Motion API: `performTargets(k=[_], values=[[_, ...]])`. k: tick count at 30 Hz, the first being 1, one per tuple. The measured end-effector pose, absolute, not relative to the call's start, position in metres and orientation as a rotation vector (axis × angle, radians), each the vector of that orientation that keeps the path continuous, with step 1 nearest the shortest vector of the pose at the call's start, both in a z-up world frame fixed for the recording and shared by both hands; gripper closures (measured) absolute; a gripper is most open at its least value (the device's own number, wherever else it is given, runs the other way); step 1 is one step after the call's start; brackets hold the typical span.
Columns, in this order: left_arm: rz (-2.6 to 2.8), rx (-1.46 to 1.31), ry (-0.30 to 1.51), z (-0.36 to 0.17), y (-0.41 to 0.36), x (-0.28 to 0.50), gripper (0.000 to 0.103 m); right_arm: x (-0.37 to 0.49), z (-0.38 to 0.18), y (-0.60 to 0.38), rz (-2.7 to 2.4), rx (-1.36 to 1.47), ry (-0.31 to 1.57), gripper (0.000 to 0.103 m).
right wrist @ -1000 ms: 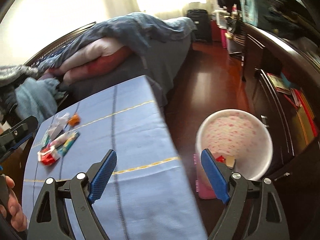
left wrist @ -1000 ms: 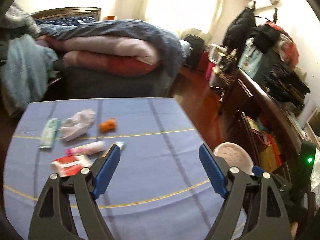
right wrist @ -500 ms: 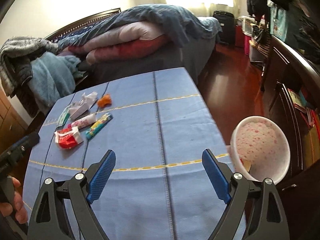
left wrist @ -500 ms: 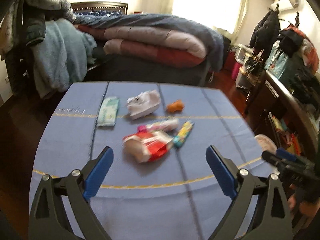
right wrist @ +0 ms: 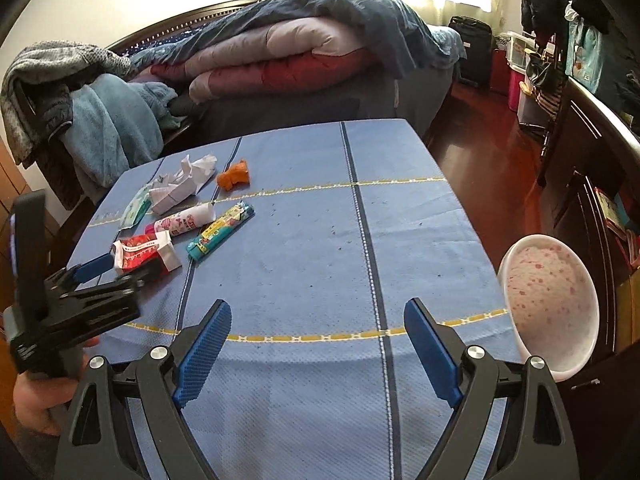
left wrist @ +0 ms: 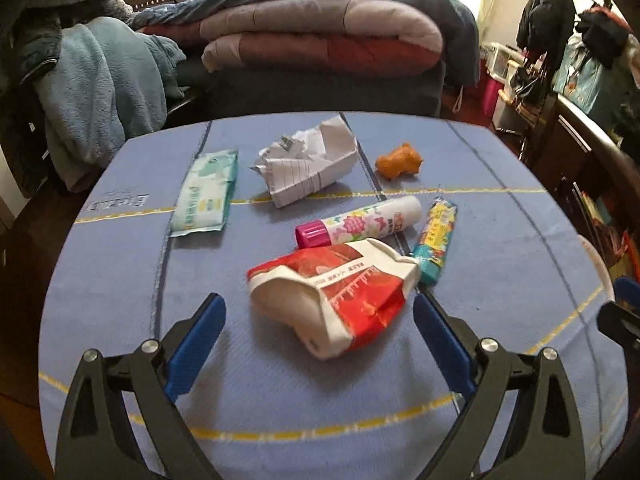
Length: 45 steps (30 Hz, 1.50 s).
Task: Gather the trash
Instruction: 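Grasp the red-white wrapper with the left tool while the right tool grasps the blue lighter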
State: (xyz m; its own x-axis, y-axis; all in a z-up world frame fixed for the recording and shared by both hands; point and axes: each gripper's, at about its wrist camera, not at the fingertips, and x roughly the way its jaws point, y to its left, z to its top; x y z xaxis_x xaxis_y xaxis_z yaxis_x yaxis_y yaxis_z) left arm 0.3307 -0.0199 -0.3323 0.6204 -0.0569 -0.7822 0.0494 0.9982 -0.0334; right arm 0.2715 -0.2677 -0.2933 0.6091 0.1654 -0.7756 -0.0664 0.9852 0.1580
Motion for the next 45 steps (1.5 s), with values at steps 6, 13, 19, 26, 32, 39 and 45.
performTargets(k=[6,13,19,26,32,39,45], values=[[-0.071,-0.065,0.904,-0.337,-0.016,0.341,0.020,0.278,-0.297,-0.255,0.150,0.096,0.916,0.015],[-0.069,-0.103,0.883,-0.332,-0.003,0.333,0.023,0.290,-0.297,-0.235,0.173,0.075,0.908,0.015],[-0.027,-0.163,0.816,-0.311,0.025,0.314,0.022,0.312,-0.304,-0.205,0.188,0.072,0.919,0.015],[0.023,-0.197,0.767,-0.294,0.058,0.299,0.022,0.338,-0.322,-0.166,0.182,0.062,0.965,0.015],[0.046,-0.203,0.748,-0.288,0.074,0.295,0.022,0.351,-0.330,-0.139,0.150,0.024,0.993,0.015],[0.055,-0.226,0.742,-0.288,0.087,0.295,0.022,0.357,-0.333,-0.126,0.121,-0.021,0.992,0.022],[0.060,-0.235,0.740,-0.287,0.089,0.293,0.022,0.353,-0.330,-0.124,0.148,-0.041,0.984,0.052]])
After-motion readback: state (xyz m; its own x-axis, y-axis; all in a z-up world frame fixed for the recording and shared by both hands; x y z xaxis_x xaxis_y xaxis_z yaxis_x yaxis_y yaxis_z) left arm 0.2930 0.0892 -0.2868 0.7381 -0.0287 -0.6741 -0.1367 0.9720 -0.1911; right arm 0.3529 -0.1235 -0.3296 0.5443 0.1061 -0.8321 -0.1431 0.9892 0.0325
